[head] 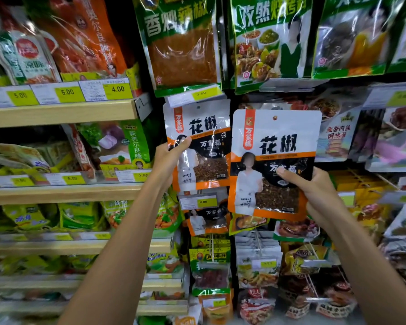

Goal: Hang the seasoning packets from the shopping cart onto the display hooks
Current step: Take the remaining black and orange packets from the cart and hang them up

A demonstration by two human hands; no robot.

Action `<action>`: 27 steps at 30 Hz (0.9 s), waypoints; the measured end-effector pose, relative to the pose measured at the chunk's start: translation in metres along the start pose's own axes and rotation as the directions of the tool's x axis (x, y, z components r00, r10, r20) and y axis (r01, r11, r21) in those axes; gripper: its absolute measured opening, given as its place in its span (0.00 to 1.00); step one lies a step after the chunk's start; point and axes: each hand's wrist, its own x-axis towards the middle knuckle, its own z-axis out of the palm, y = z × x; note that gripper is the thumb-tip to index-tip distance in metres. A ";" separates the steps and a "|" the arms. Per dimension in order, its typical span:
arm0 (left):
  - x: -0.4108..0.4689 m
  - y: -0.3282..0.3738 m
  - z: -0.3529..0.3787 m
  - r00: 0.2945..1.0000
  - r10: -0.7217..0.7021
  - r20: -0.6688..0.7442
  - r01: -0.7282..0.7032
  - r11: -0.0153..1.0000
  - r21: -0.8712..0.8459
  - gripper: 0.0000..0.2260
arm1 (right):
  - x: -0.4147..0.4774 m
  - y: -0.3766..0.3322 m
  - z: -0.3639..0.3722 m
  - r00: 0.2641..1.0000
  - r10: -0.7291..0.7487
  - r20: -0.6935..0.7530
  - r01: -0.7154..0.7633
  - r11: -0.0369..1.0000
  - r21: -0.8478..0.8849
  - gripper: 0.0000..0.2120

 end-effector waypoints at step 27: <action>-0.001 -0.012 -0.014 0.992 0.127 0.008 -0.128 0.986 0.105 0.24 | 0.004 0.009 0.016 1.000 -0.001 -0.006 0.001 1.000 -0.013 0.37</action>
